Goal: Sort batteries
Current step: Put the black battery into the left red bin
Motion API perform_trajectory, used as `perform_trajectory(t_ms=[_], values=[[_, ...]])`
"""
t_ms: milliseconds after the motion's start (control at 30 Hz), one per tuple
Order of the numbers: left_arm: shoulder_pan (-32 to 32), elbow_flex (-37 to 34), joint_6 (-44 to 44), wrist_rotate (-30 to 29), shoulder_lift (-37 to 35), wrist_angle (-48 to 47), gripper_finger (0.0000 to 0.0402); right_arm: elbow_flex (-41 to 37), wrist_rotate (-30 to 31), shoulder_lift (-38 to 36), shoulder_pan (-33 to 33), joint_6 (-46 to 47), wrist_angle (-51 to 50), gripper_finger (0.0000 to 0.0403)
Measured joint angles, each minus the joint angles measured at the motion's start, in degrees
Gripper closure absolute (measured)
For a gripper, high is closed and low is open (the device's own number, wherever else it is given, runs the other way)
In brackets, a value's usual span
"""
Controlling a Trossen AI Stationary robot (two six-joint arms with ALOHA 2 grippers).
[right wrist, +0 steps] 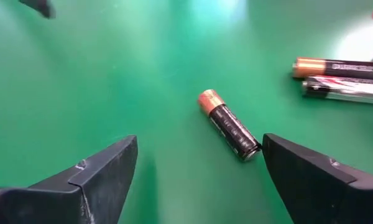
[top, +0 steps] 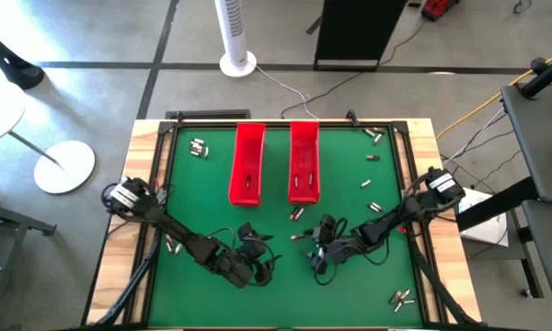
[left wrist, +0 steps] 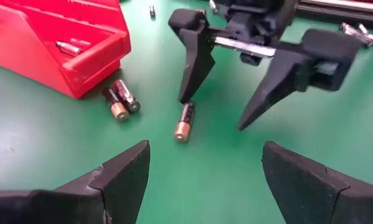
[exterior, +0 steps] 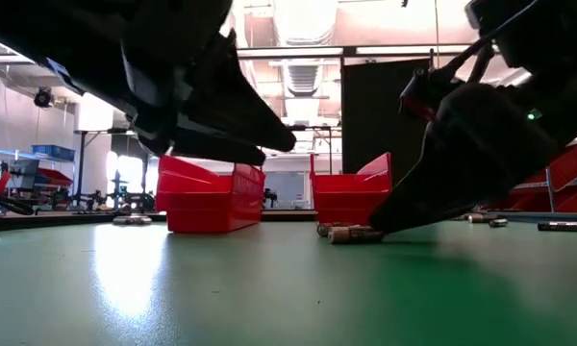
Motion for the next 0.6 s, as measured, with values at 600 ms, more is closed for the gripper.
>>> perform_trajectory(t_ms=[600], values=[[4.7, 13.5, 5.4, 5.4, 13.6, -5.4, 0.0116, 0.1, 0.5, -2.0, 6.1, -3.8, -6.8, 0.0076]])
